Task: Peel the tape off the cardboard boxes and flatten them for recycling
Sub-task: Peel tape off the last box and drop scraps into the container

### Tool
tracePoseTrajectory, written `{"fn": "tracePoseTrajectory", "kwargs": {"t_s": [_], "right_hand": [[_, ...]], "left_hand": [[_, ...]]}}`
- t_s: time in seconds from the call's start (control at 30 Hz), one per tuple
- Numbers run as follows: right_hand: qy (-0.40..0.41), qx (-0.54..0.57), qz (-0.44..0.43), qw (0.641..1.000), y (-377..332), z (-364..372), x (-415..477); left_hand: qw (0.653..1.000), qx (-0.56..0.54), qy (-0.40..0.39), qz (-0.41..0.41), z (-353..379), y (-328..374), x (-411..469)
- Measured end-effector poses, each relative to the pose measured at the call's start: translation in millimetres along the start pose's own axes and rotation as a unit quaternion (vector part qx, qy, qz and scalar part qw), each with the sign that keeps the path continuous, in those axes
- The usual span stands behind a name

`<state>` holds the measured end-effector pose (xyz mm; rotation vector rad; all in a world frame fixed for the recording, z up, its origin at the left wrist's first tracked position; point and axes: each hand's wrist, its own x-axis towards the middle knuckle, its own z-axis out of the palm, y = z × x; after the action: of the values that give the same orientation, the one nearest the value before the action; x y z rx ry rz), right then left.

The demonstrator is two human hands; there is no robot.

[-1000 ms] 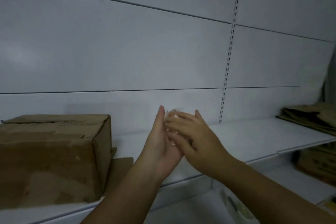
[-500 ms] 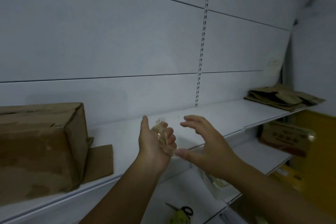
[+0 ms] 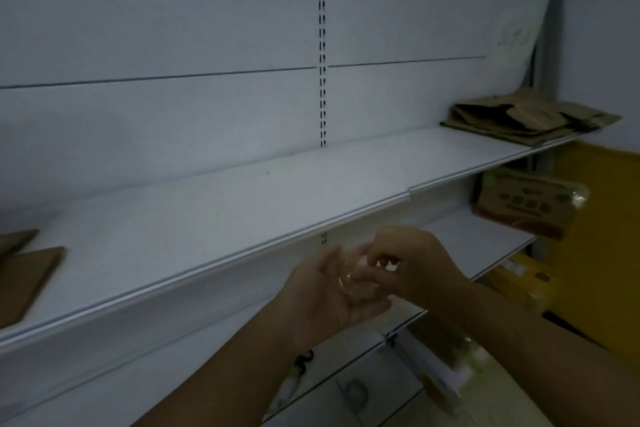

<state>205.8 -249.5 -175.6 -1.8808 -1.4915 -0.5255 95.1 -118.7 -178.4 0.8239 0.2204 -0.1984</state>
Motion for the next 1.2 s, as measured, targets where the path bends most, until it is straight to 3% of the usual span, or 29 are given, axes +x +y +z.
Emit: {"fn": "tracePoseTrajectory", "kwargs": {"t_s": [0.13,0.2,0.3,0.37,0.53,0.67,0.77,0.87,0.97,1.0,1.13,1.2], "right_hand": [[-0.159,0.082,0.161,0.971,70.3,-15.2,-27.7],[-0.162,0.102,0.255,0.948,109.3,-25.5,-44.3],[-0.152,0.091,0.303,0.936,156.6,-27.1,-65.9],[-0.187,0.128,0.323,0.919,176.0,-14.6,-75.6],[-0.224,0.178,0.361,0.888,218.6,24.9,-93.5],[-0.276,0.101,0.337,0.894,254.5,53.5,-97.2],[-0.313,0.070,0.318,0.892,274.0,69.5,-93.1],[-0.322,0.072,0.333,0.883,286.3,85.1,-92.4],[-0.330,0.071,0.348,0.875,297.2,98.0,-94.8],[-0.334,0.067,0.348,0.873,300.4,100.8,-96.1],[-0.339,0.061,0.346,0.873,311.3,111.4,-100.4],[-0.348,0.067,0.350,0.867,312.8,117.8,-102.5]], "left_hand": [[0.987,0.064,0.143,0.042,-9.6,-31.2,62.9],[0.970,0.028,0.228,0.075,-29.2,-40.1,83.6],[0.948,0.027,0.309,0.067,-57.3,-53.3,110.5],[0.940,0.043,0.334,0.054,-62.6,-60.5,131.8],[0.946,-0.055,0.316,0.040,-75.4,-53.2,179.3],[0.938,0.101,0.327,0.053,-90.4,-44.0,209.8],[0.899,0.229,0.360,0.099,-96.7,-41.9,234.8],[0.836,0.369,0.386,0.126,-102.2,-43.1,262.4],[0.823,0.420,0.360,0.130,-120.5,-47.4,292.5],[0.800,0.463,0.360,0.124,-130.7,-51.0,303.9],[0.652,0.666,0.353,0.089,-162.1,-67.6,337.2],[0.618,0.719,0.307,0.078,-168.8,-75.9,345.3]]}}
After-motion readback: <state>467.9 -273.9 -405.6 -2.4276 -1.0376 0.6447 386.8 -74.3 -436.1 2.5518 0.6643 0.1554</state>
